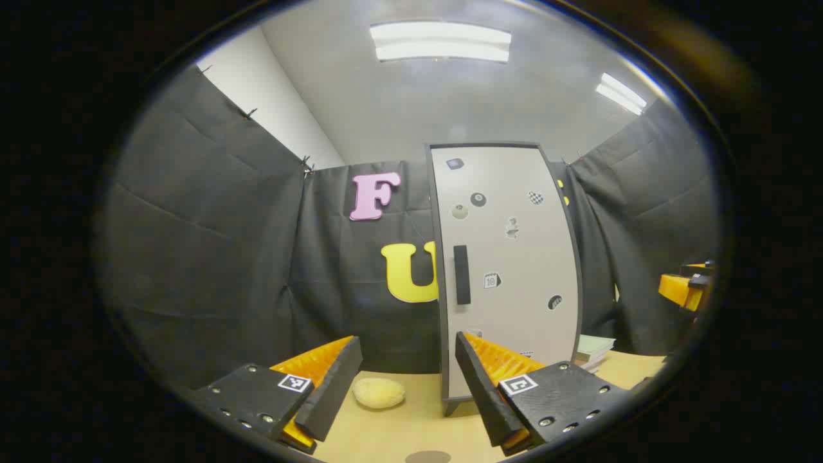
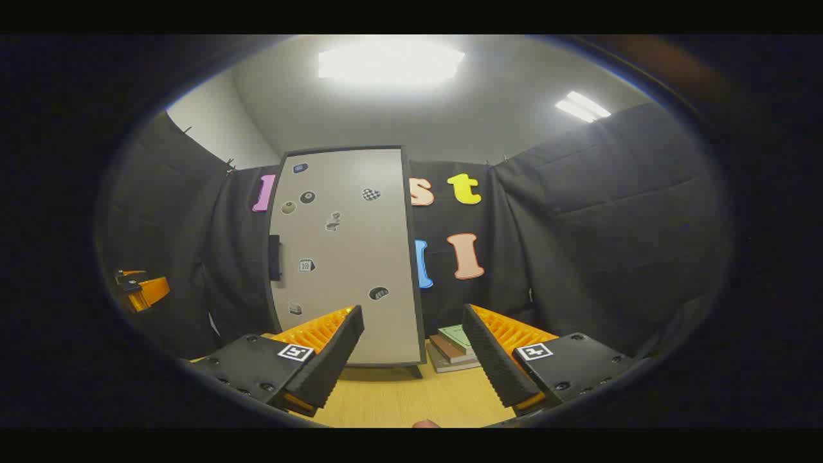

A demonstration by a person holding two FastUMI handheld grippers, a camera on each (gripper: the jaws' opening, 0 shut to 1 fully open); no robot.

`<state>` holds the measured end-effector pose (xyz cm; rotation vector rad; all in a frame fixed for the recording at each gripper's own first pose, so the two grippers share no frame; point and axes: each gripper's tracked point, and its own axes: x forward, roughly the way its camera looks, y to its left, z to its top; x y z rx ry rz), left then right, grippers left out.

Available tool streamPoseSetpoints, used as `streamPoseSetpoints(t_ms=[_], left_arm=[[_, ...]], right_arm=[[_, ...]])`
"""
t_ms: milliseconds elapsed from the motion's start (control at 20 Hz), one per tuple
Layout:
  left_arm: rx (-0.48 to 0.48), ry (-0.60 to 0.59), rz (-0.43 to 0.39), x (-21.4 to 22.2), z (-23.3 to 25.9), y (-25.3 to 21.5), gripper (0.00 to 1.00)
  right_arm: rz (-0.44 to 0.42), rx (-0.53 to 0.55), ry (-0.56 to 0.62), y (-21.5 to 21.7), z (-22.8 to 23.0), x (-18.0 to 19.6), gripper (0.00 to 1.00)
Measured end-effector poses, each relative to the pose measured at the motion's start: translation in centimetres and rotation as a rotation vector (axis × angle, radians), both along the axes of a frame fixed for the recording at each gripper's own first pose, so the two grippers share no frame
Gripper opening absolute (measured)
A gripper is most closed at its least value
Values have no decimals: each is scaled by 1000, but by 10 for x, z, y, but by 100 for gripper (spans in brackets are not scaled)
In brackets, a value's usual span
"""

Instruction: Open the cabinet door with the right hand, grasp the bottle in the cabinet with the left hand and place it on the coaster, then close the cabinet door with the right hand.

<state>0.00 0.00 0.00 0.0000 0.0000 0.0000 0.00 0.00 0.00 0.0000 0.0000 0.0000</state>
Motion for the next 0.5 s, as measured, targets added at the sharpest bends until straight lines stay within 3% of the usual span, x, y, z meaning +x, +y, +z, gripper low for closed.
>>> streamPoseSetpoints(t_ms=[50, 200, 250, 350, 500], left_arm=[[-8, -3, 0, -2, 0, 0, 90], [-23, -2, -3, -4, -5, -1, 90], [-27, 6, 0, -3, -8, 0, 90], [-32, 15, 14, -3, -11, 4, 87], [-33, 16, 24, -2, -11, 9, 90]], right_arm=[[7, -2, 3, -2, -1, 1, 94], [30, -14, -10, 0, 0, 4, 99], [39, -24, -13, 0, -2, 6, 94], [56, -42, -14, 2, -4, 11, 94], [69, -37, -17, 4, -3, 14, 99]])
